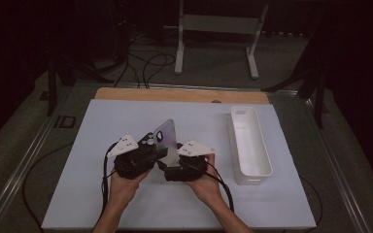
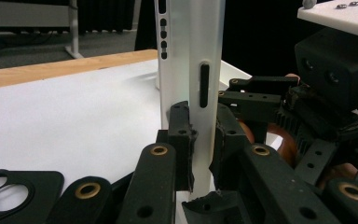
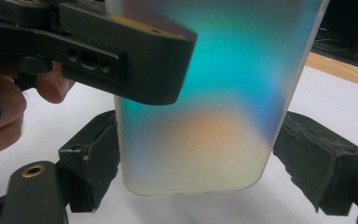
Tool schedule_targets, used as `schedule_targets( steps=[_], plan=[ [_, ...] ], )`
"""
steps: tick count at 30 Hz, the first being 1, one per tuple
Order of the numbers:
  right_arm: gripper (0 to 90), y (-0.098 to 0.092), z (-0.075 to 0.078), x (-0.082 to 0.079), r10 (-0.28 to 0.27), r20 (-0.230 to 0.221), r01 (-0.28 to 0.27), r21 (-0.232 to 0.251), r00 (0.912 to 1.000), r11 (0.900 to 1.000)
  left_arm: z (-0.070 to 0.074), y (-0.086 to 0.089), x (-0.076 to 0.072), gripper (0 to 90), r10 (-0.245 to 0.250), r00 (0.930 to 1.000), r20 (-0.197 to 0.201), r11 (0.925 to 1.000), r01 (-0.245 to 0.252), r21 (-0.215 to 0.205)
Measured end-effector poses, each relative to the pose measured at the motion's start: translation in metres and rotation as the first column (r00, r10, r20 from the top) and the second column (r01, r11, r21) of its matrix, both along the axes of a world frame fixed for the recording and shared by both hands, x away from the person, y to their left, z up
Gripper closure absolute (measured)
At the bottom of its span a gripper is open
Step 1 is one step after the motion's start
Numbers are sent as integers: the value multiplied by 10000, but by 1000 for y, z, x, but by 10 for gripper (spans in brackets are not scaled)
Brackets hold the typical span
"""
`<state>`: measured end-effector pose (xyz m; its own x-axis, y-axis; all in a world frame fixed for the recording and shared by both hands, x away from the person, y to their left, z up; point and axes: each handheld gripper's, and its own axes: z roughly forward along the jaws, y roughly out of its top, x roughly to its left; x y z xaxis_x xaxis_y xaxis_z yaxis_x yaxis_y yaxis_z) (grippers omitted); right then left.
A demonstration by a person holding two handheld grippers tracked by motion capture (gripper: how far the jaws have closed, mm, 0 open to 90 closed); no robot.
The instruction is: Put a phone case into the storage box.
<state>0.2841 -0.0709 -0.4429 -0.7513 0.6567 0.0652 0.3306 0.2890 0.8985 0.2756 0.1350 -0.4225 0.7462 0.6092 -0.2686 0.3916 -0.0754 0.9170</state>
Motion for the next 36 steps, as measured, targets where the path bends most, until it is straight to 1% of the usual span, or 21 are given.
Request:
schedule_targets(
  steps=[2, 3, 4, 5, 6, 8, 9, 13, 15, 17, 21, 24, 27, 29, 33, 36],
  plan=[
    [166, 0, 1, -1, -6, 62, 6, 68, 10000, 10000, 1, 0, 0, 810, 24, 10000, 46, 10000, -24, -67],
    [165, 0, 1, -1, 4, 124, -5, 109, 9999, 9999, 1, 0, -1, 811, 38, 10000, 75, 10000, -38, -65],
    [163, 0, 1, 0, 32, 76, -33, 164, 10000, 9999, 1, -1, -1, 812, 40, 9999, 105, 10000, -40, 6],
    [160, -1, 1, 1, 170, -34, -169, 116, 9999, 9998, 1, -1, -1, 813, 43, 9999, 134, 10000, -44, 49],
    [159, 0, 1, 1, 148, -80, -147, 126, 9999, 9998, 1, -1, -2, 814, 56, 9998, 170, 10000, -57, 72],
    [158, -1, 1, 2, 233, -43, -233, 74, 9997, 9997, 1, -2, -2, 815, 78, 9998, 194, 9999, -80, 93],
    [150, -1, 0, 2, 386, -65, -386, 12, 9992, 9993, 1, -2, -2, 815, 154, 9995, 263, 9998, -158, 148],
    [133, -2, -1, 3, 602, -192, -606, -195, 9980, 9980, 2, 2, -2, 817, 304, 9990, 327, 9992, -312, 249],
    [129, -3, -1, 3, 597, -192, -601, -235, 9980, 9979, 2, 4, -3, 817, 348, 9985, 422, 9987, -364, 361],
    [129, -7, 1, 4, 647, -290, -650, -121, 9975, 9978, 2, 5, -3, 817, 378, 9982, 458, 9982, -399, 443],
    [127, -17, 6, 8, 631, -325, -628, 101, 9975, 9980, -1, 6, -3, 817, 381, 9982, 467, 9977, -406, 536],
    [119, -23, 9, 10, 664, -550, -648, 301, 9963, 9974, -2, 6, -3, 817, 336, 9982, 487, 9973, -367, 629],
    [109, -27, 12, 12, 698, -519, -680, 362, 9962, 9970, -4, 4, -3, 817, 277, 9982, 525, 9968, -316, 737],
    [106, -28, 17, 12, 734, -547, -710, 434, 9958, 9965, -4, 3, -3, 817, 254, 9982, 546, 9962, -298, 822],
    [104, -30, 28, 14, 754, -419, -727, 626, 9963, 9954, -6, 0, -4, 817, 169, 9983, 552, 9958, -218, 892],
    [103, -30, 37, 18, 862, -494, -817, 867, 9951, 9929, -7, -2, -4, 817, 110, 9984, 555, 9956, -161, 928]
  ],
)
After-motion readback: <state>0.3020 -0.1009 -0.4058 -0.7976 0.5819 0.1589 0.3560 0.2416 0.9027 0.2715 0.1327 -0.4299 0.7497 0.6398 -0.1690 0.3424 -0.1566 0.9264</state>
